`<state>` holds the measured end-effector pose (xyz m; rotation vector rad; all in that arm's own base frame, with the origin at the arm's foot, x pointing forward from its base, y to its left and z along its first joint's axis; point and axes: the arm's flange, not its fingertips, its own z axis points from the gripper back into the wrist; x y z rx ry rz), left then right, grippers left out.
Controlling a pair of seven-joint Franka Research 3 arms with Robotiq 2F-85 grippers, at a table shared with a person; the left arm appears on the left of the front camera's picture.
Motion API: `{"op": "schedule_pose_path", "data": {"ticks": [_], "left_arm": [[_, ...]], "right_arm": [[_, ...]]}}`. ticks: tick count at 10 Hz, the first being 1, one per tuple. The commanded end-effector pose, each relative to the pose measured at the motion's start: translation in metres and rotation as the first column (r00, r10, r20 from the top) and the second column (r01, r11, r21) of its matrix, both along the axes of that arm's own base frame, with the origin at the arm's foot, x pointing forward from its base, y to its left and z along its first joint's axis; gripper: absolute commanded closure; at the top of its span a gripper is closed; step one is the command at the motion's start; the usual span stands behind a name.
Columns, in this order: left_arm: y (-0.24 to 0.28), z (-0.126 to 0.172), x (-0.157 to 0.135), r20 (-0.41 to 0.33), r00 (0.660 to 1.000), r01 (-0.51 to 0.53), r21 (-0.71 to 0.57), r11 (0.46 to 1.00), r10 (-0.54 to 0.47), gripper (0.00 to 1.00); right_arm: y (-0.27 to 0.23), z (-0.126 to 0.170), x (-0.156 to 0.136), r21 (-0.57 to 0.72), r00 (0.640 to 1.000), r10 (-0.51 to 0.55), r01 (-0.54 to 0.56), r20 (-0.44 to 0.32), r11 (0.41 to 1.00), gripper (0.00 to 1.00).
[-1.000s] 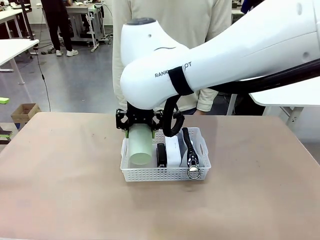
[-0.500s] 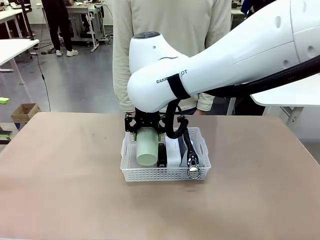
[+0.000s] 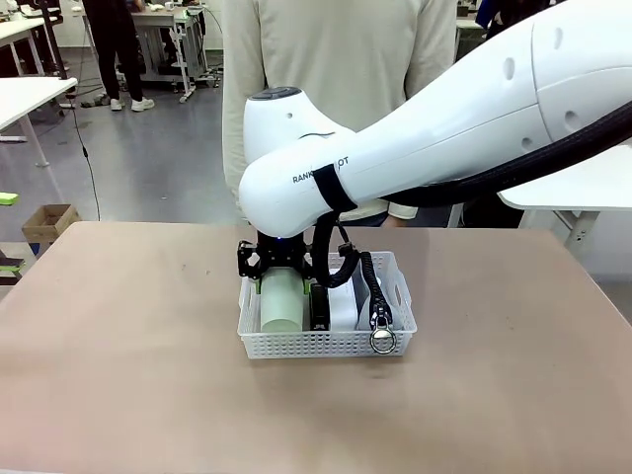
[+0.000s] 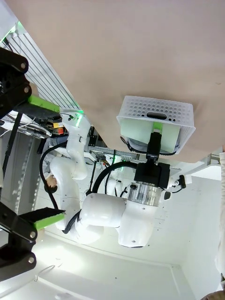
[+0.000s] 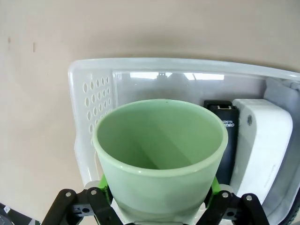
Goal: Efficiently arrange items inside the basket to fit them all.
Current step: Pick up the Reusable plastic cup and place it inside the Organizing basket.
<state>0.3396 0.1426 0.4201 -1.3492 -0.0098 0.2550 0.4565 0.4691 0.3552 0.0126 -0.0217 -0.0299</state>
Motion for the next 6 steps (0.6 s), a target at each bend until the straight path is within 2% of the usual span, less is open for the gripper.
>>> {"op": "schedule_pose_path", "data": {"ticks": [1, 6], "left_arm": [[0.0006, 0.0006, -0.0023, 0.002, 1.0, 0.004, 0.005, 1.0, -0.004, 0.0], [0.0006, 0.0006, -0.0023, 0.002, 1.0, 0.004, 0.005, 1.0, -0.004, 0.0]], "right_arm": [[-0.0012, 0.0082, 0.0026, -0.002, 1.0, -0.001, 0.001, -0.03, 1.0, 0.12], [-0.0027, 0.0017, 0.0021, -0.02, 0.998, 0.009, -0.011, -0.066, 1.0, 0.12]]}}
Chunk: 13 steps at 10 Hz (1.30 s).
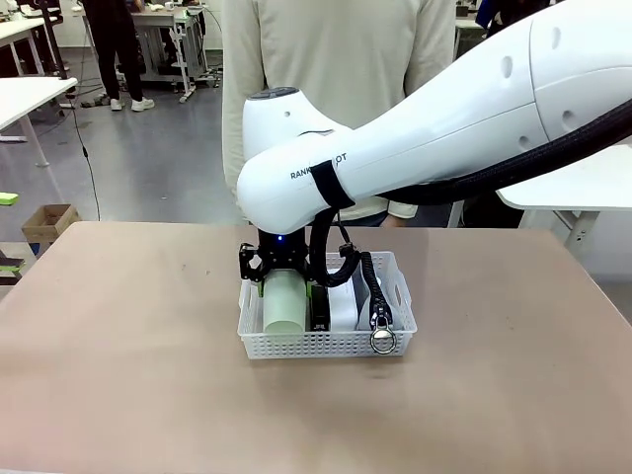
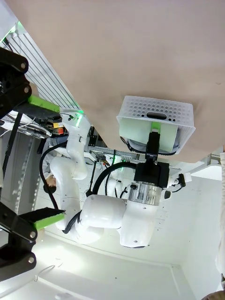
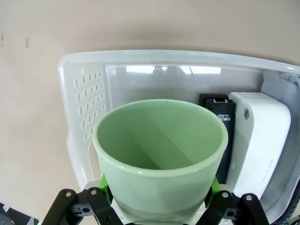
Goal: Efficiently arrange items inside the basket to fit them all.
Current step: Pick up the Reusable plastic cup and place it inside the Organizing basket.
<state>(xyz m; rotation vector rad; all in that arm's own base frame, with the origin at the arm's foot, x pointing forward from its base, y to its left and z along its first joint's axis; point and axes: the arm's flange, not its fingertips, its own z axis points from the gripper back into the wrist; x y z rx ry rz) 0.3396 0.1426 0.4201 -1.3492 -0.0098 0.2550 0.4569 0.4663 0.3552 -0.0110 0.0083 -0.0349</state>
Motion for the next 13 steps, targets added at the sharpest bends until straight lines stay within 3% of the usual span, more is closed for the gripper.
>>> {"op": "schedule_pose_path", "data": {"ticks": [1, 3, 5, 11, 13], "left_arm": [[0.0006, 0.0006, -0.0023, 0.002, 1.0, 0.004, 0.005, 1.0, -0.004, 0.0], [0.0006, 0.0006, -0.0023, 0.002, 1.0, 0.004, 0.005, 1.0, -0.004, 0.0], [0.0006, 0.0006, -0.0023, 0.002, 1.0, 0.004, 0.005, 1.0, -0.004, 0.0], [0.0006, 0.0006, -0.0023, 0.002, 1.0, 0.004, 0.005, 1.0, -0.004, 0.0], [0.0006, 0.0006, -0.0023, 0.002, 1.0, 0.004, 0.005, 1.0, -0.004, 0.0]], "right_arm": [[-0.0004, 0.0015, 0.0017, 0.003, 0.999, 0.012, -0.012, -0.038, 1.0, 0.12], [0.0003, -0.0021, 0.0028, -0.002, 0.999, 0.01, -0.01, -0.044, 1.0, 0.12], [-0.0009, -0.0063, 0.0053, -0.001, 0.998, 0.002, -0.002, -0.063, 1.0, 0.0], [0.0009, -0.0075, 0.0043, 0.03, 0.998, 0.019, -0.017, -0.067, 0.999, 0.0], [-0.003, 0.0019, 0.0011, 0.059, 0.999, 0.024, -0.022, -0.037, 0.998, 0.0]]}}
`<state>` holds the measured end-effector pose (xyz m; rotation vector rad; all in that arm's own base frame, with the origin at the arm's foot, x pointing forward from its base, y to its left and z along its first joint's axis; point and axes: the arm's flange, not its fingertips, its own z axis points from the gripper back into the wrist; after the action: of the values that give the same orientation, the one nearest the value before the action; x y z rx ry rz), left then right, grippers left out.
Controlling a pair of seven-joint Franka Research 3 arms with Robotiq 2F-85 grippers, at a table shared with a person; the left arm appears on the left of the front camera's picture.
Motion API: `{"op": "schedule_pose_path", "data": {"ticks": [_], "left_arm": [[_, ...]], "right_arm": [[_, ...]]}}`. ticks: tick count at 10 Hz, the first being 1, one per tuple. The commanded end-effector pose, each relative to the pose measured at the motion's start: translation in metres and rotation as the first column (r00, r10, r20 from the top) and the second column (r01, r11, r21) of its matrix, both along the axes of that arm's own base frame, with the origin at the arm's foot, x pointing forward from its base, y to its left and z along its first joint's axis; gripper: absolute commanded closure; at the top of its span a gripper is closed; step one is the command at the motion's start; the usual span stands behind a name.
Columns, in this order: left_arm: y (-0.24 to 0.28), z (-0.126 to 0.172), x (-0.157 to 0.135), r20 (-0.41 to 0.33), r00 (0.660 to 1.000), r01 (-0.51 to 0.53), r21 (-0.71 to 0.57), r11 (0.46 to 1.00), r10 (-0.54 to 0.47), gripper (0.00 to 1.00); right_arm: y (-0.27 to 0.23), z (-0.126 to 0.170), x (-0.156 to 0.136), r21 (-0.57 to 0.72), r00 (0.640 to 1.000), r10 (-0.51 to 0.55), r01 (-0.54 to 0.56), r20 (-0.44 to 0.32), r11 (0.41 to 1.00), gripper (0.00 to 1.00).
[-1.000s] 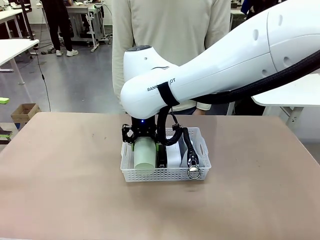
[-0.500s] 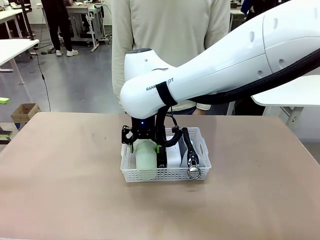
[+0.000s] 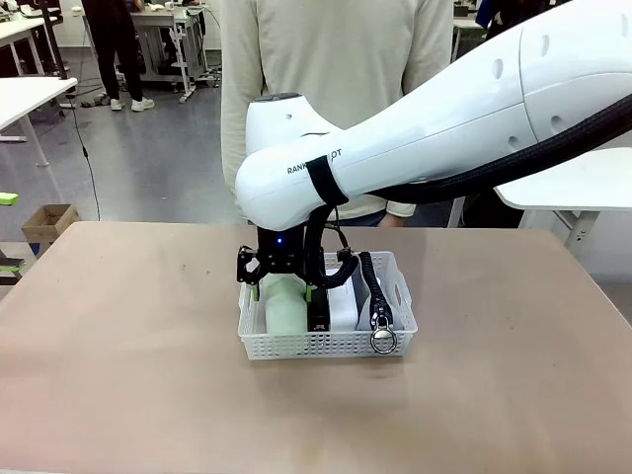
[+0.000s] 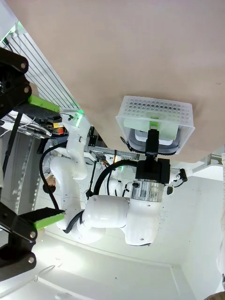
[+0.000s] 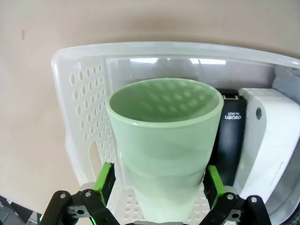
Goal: Efficiently arrange items inside the basket to fit them all.
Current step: Pick up the Reusable plastic cup and place it inside the Organizing basket.
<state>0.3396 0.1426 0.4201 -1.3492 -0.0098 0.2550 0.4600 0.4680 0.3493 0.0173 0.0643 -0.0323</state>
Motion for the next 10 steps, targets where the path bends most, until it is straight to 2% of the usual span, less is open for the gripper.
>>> {"op": "schedule_pose_path", "data": {"ticks": [1, 2, 3, 5, 6, 7, 9, 10], "left_arm": [[0.001, 0.001, -0.002, 0.002, 1.0, 0.004, 0.005, 1.0, -0.004, 0.0], [0.001, 0.001, -0.002, 0.002, 1.0, 0.004, 0.005, 1.0, -0.004, 0.0], [0.001, 0.001, -0.002, 0.002, 1.0, 0.004, 0.005, 1.0, -0.004, 0.0], [0.001, 0.001, -0.002, 0.002, 1.0, 0.004, 0.005, 1.0, -0.004, 0.0], [0.001, 0.001, -0.002, 0.002, 1.0, 0.004, 0.005, 1.0, -0.004, 0.0], [0.001, 0.001, -0.002, 0.002, 1.0, 0.004, 0.005, 1.0, -0.004, 0.0], [0.001, 0.001, -0.002, 0.002, 1.0, 0.004, 0.005, 1.0, -0.004, 0.0], [0.001, 0.001, -0.002, 0.002, 1.0, 0.004, 0.005, 1.0, -0.004, 0.0]], "right_arm": [[-0.012, 0.02, -0.003, 0.055, 0.999, 0.018, -0.02, 0.038, 0.998, 0.0], [-0.036, 0.052, -0.007, 0.124, 0.996, 0.013, -0.024, 0.083, 0.992, 0.0], [-0.07, 0.084, -0.017, 0.222, 0.996, 0.024, -0.041, 0.081, 0.974, 0.0], [-0.155, 0.139, -0.035, 0.431, 0.992, -0.018, -0.037, 0.122, 0.901, 0.0], [-0.202, 0.152, -0.05, 0.615, 0.992, 0.044, -0.108, 0.118, 0.781, 0.0], [-0.252, 0.159, -0.067, 0.735, 0.985, 0.073, -0.168, 0.159, 0.657, 0.0], [-0.351, 0.153, -0.109, 0.851, 0.967, 0.01, -0.229, 0.255, 0.472, 0.0], [-0.408, 0.139, -0.132, 0.895, 0.95, -0.048, -0.272, 0.308, 0.354, 0.0]]}}
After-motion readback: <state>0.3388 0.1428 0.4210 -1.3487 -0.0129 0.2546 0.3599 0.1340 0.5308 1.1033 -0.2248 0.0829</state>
